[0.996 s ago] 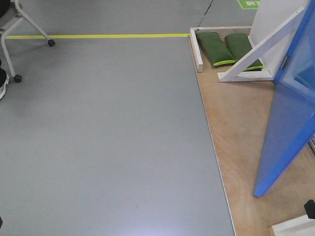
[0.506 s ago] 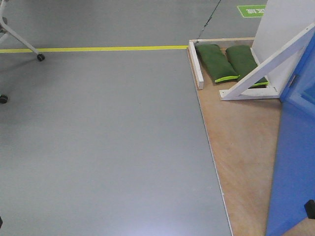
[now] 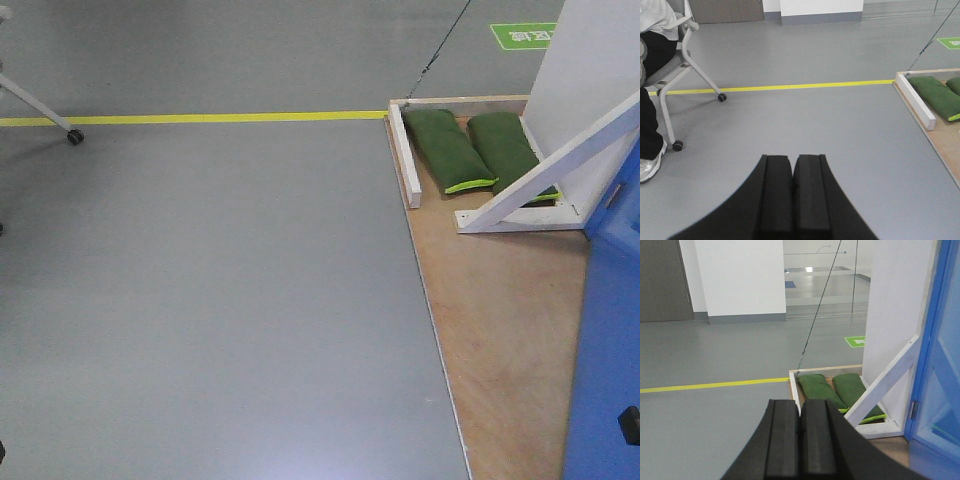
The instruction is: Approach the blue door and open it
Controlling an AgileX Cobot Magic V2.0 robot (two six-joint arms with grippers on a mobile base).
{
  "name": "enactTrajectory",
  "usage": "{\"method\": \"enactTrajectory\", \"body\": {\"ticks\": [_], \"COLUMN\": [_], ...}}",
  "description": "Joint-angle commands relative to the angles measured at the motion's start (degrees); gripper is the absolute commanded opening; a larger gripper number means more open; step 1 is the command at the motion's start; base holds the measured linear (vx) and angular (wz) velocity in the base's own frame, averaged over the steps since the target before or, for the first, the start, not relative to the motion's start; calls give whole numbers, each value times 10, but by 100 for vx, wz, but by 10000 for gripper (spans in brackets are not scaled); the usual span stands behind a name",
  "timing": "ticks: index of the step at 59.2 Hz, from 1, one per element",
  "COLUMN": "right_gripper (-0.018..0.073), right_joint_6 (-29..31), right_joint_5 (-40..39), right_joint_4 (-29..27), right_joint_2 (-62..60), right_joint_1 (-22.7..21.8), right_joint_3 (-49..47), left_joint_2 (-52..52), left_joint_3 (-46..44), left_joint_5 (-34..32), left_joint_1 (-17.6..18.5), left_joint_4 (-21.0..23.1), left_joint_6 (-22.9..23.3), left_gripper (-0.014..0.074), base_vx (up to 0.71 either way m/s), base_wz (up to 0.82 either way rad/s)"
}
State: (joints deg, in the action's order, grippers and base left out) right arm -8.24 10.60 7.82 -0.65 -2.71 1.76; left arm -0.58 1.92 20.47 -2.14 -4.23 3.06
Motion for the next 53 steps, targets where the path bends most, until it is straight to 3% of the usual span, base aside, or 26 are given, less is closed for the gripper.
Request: {"method": "enactTrajectory", "body": {"ticks": [1,44,53], "right_gripper": [-4,-4,-4], "right_joint_6": [5,5,5], "right_joint_5": [-47,-45,-51], "right_joint_4": [7,7,50], "right_joint_2": [-6,-6,-6], "right_joint_1": [1,1,1], "right_joint_3": [5,5,-9], "left_joint_2": [-10,-10,-10], "left_joint_3": [-18,-18,-18], "left_joint_5": [-46,-46,-46], "left_joint_1": [1,1,1], "left_joint_4": [0,0,0], "left_joint_6": [2,2,2], "left_gripper": [71,71,71], "base_vx": [19,8,0], "base_wz": [1,0,0]}}
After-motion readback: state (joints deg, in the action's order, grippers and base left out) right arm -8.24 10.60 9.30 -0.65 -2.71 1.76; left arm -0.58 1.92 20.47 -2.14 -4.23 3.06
